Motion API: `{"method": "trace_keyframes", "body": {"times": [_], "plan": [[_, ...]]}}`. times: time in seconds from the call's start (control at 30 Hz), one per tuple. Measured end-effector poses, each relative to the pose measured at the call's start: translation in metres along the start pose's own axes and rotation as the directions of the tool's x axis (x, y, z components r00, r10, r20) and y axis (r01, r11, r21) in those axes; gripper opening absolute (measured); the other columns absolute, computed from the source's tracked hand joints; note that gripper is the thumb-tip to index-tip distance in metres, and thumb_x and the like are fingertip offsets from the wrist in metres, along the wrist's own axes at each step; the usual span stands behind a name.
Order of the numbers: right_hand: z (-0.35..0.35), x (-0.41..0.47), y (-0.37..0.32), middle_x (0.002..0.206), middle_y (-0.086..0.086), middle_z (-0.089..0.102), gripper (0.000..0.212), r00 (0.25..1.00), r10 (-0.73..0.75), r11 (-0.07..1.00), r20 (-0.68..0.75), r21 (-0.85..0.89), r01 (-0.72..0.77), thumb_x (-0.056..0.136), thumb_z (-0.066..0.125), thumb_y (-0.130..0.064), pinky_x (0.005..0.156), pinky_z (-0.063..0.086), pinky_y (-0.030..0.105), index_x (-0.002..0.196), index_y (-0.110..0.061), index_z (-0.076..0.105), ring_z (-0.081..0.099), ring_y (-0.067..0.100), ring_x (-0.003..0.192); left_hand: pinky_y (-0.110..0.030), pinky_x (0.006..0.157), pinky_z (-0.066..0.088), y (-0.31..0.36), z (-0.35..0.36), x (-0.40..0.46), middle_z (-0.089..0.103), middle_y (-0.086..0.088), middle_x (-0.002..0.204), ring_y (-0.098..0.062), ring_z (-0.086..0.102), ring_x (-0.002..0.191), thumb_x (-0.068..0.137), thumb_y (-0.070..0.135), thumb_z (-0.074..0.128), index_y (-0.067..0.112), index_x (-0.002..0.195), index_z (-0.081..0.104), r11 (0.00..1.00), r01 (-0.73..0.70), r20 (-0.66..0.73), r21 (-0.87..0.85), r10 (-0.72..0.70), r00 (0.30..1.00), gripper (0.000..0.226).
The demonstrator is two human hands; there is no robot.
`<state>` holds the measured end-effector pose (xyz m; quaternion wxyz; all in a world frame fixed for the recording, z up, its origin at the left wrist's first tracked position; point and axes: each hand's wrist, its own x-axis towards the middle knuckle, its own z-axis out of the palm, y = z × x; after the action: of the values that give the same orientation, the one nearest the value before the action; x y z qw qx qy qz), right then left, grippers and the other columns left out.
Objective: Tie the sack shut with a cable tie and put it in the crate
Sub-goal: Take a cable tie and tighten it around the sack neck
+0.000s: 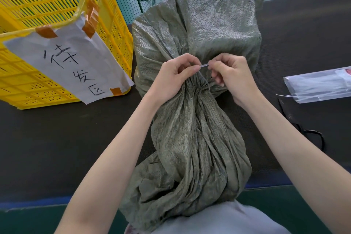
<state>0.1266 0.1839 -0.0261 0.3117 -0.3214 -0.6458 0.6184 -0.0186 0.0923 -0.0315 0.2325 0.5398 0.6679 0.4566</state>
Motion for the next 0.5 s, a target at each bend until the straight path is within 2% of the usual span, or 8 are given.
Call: {"method": "trace_keyframes", "body": {"times": [0.1, 0.23, 0.4, 0.5], "plan": [[0.0, -0.003, 0.002, 0.055, 0.004, 0.051, 0.021, 0.999, -0.021, 1.0, -0.028, 0.01, 0.021, 0.088, 0.056, -0.004, 0.041, 0.031, 0.016, 0.068, -0.008, 0.06, 0.041, 0.007, 0.042, -0.028, 0.066, 0.037, -0.006, 0.003, 0.0, 0.057, 0.004, 0.076, -0.016, 0.045, 0.069, 0.091, 0.022, 0.061, 0.021, 0.09, 0.064, 0.999, -0.038, -0.029, 0.013, 0.039, 0.999, 0.004], [0.001, -0.004, 0.005, 0.055, 0.004, 0.052, 0.021, 0.995, -0.03, 0.999, -0.092, 0.026, 0.032, 0.087, 0.056, -0.003, 0.042, 0.032, 0.017, 0.067, -0.009, 0.061, 0.042, 0.007, 0.042, -0.021, 0.068, 0.038, -0.014, 0.005, 0.0, 0.058, 0.012, 0.078, -0.011, 0.048, 0.072, 0.092, 0.018, 0.059, 0.019, 0.092, 0.064, 0.997, -0.06, -0.085, 0.055, 0.065, 0.994, 0.005], [-0.004, -0.003, 0.011, 0.053, 0.001, 0.052, 0.023, 0.981, -0.014, 0.996, -0.196, 0.089, 0.032, 0.086, 0.056, -0.003, 0.041, 0.031, 0.02, 0.065, -0.013, 0.061, 0.041, 0.008, 0.041, -0.019, 0.072, 0.041, -0.026, 0.005, -0.001, 0.058, 0.012, 0.078, -0.004, 0.053, 0.073, 0.094, 0.013, 0.056, 0.012, 0.094, 0.063, 0.996, -0.035, -0.129, 0.084, 0.045, 0.991, 0.008], [-0.013, -0.005, 0.014, 0.049, -0.003, 0.051, 0.025, 0.966, 0.007, 0.987, -0.26, 0.154, 0.035, 0.085, 0.055, 0.0, 0.04, 0.029, 0.021, 0.064, -0.013, 0.061, 0.04, 0.008, 0.04, -0.023, 0.075, 0.047, -0.036, 0.002, -0.005, 0.06, 0.008, 0.077, -0.005, 0.057, 0.071, 0.095, 0.009, 0.054, 0.009, 0.094, 0.062, 0.997, -0.001, -0.135, 0.074, 0.011, 0.991, 0.008]]}}
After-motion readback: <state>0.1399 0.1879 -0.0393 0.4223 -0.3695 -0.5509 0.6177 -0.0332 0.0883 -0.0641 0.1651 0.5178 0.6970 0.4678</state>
